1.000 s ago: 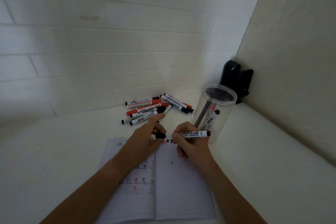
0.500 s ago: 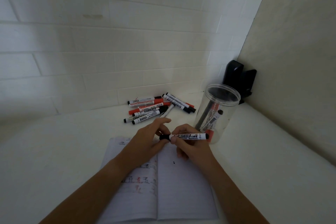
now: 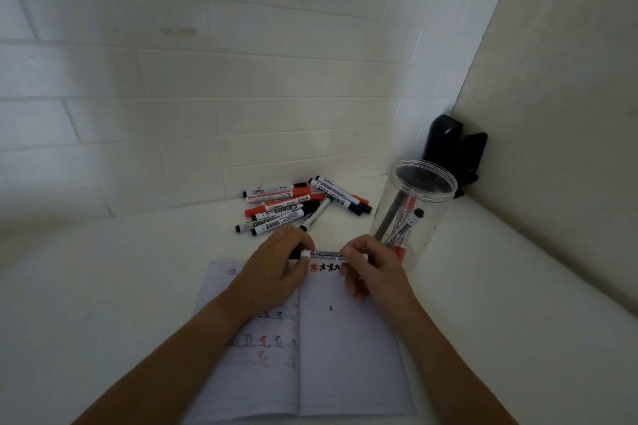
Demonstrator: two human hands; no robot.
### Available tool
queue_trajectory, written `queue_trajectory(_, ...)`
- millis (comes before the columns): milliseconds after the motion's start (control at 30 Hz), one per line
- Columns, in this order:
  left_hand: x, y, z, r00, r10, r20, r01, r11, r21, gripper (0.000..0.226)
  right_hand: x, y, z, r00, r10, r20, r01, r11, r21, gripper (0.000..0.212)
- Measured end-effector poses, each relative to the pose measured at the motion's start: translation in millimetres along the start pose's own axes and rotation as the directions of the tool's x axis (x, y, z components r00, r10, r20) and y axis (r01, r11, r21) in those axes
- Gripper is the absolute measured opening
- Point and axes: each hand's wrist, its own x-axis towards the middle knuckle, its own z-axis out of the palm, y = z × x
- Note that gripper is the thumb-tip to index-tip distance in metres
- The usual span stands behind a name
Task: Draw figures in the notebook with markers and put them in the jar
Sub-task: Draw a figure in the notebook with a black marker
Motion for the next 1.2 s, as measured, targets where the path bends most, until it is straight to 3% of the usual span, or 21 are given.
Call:
queue_trajectory(100, -1.0, 2.0, 0.9, 0.996, 0.030, 0.089, -0.026, 0.999, -0.046, 0.021, -1.6, 3.0, 2.4, 0.994, -0.031, 0.108, 0.046, 0.989, -0.137, 0.014)
queue_trajectory(333, 1.7, -5.7, 2.8, 0.997, 0.017, 0.073, -0.010, 0.996, -0.093, 0.016, 0.2, 10.2, 3.7, 0.978, -0.086, 0.192, 0.144, 0.937, -0.317, 0.004)
queue_trajectory(1067, 2.1, -13.2, 11.9, 0.998, -0.045, 0.035, 0.048, 0.995, -0.088, 0.019, 3.8, 7.6, 9.2, 0.988, -0.080, 0.134, 0.117, 0.949, -0.294, 0.007)
queue_trajectory(1133, 0.7, -14.2, 11.6, 0.993, -0.119, 0.012, 0.120, 0.989, -0.085, 0.032, 2.4, 4.2, 6.7, 0.994, -0.036, 0.103, 0.057, 0.975, -0.213, 0.007)
queue_trajectory(1200, -1.6, -17.2, 9.7, 0.977, -0.213, -0.005, 0.212, 0.974, -0.083, 0.062, 1.0, -5.6, 3.4, 0.997, -0.051, 0.051, 0.060, 0.981, -0.185, 0.004)
